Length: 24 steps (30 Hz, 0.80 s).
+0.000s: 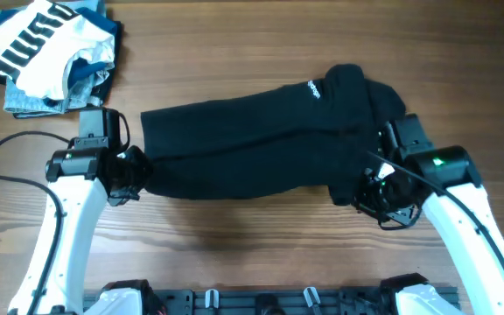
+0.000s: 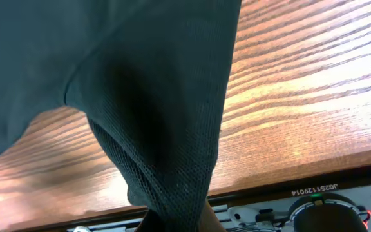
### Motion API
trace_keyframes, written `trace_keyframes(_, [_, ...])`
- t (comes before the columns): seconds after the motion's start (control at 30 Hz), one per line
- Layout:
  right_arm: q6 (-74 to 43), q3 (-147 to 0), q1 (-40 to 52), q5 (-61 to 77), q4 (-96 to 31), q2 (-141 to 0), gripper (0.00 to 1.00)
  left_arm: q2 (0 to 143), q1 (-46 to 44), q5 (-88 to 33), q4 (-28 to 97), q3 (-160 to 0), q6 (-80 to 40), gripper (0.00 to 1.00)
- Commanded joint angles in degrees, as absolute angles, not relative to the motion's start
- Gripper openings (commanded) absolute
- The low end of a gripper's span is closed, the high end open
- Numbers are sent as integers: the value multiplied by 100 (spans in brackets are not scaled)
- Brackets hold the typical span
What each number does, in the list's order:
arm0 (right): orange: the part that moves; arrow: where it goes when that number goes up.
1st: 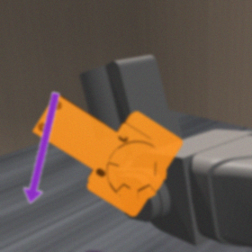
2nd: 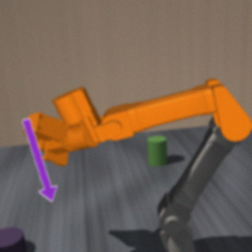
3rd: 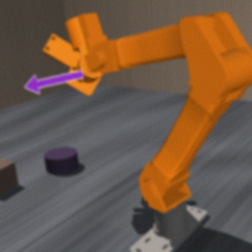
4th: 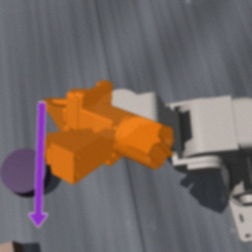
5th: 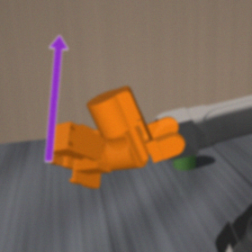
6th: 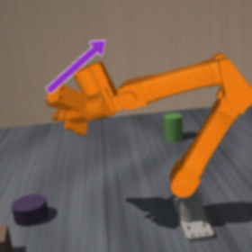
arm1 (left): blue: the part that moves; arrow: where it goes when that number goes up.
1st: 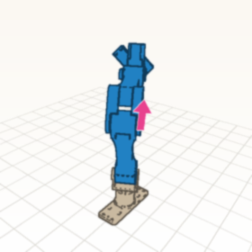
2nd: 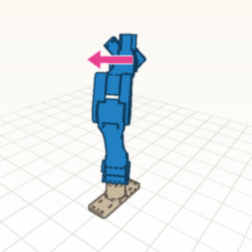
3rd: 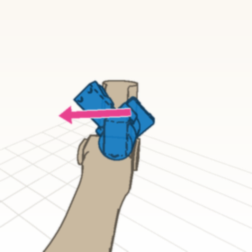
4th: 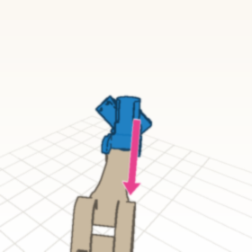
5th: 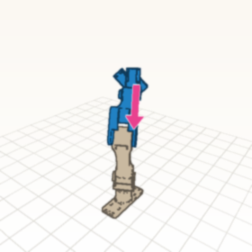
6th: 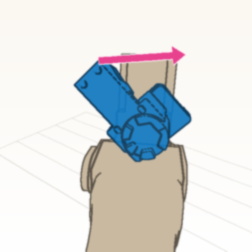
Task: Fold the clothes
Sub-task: 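Grasp the near shirt edge with both grippers and fold it upward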
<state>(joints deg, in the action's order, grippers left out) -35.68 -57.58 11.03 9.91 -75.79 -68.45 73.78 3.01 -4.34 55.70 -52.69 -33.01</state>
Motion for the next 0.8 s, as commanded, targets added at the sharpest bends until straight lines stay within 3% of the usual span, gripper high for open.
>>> trace_keyframes(0.0, [-3291, -5896, 972, 683, -7144, -6810, 4, 7341, 290, -47, 5426, -5358, -3168, 4])
trace_keyframes(0.3, [-2696, -6412, 499, 692, -3826, -9013, 4, 8646, 292, 405, 3979, -5358, -3173, 4])
trace_keyframes(0.5, [-2547, -7255, 395, 714, -3094, -10040, 4, 9465, 292, 419, 2683, -5358, -3173, 4])
trace_keyframes(0.7, [-2545, -7253, 392, 530, -3356, -10357, 4, 9537, 292, 421, 2327, -5358, -3170, 4])
trace_keyframes(0.73, [-2545, -7253, 392, 486, -3350, -10363, 10, 9537, 292, 421, 2235, -5358, -3170, 13])
trace_keyframes(0.77, [-2543, -7253, 392, 449, -3350, -10363, 33, 9537, 290, 419, 2132, -5358, -3170, 43])
